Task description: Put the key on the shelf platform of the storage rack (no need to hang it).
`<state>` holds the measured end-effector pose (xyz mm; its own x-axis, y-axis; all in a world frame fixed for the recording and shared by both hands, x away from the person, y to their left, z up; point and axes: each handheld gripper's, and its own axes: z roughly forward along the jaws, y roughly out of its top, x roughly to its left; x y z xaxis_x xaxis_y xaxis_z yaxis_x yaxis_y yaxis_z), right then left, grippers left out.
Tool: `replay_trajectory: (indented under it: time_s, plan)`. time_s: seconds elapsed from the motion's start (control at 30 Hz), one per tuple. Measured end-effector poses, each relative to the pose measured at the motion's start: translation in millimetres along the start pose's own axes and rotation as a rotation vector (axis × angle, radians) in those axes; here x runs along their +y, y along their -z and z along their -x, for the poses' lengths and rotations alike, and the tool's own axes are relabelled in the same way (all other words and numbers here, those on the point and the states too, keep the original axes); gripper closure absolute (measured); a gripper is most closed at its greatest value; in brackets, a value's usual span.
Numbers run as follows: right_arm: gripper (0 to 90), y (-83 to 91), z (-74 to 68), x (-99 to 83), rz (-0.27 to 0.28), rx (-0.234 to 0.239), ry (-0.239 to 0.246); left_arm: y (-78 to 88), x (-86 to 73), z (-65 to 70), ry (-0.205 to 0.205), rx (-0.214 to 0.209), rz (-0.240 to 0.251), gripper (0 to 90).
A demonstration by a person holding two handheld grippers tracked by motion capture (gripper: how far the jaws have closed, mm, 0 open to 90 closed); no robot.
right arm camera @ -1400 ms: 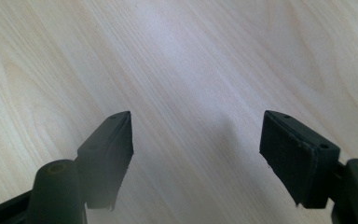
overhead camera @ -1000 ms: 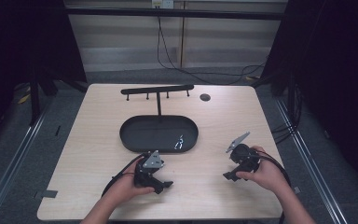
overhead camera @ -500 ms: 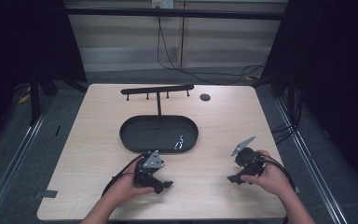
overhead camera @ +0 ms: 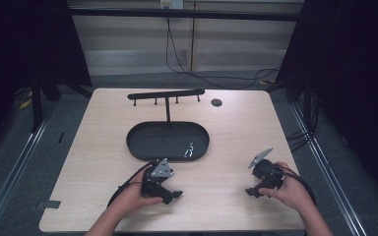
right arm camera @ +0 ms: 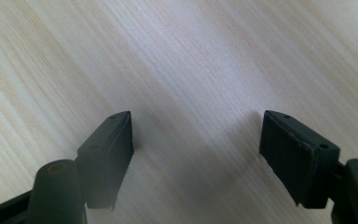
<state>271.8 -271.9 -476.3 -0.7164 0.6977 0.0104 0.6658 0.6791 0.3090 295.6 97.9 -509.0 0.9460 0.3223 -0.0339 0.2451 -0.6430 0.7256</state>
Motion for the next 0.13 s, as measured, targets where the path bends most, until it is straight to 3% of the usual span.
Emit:
replay_trajectory:
  time_s: [0.13]
  plan:
    - [25.5,0.2,0.6,-0.7,0.007,-0.002,-0.009,0.0,0.0,0.0,0.000,0.000,0.000,14.4]
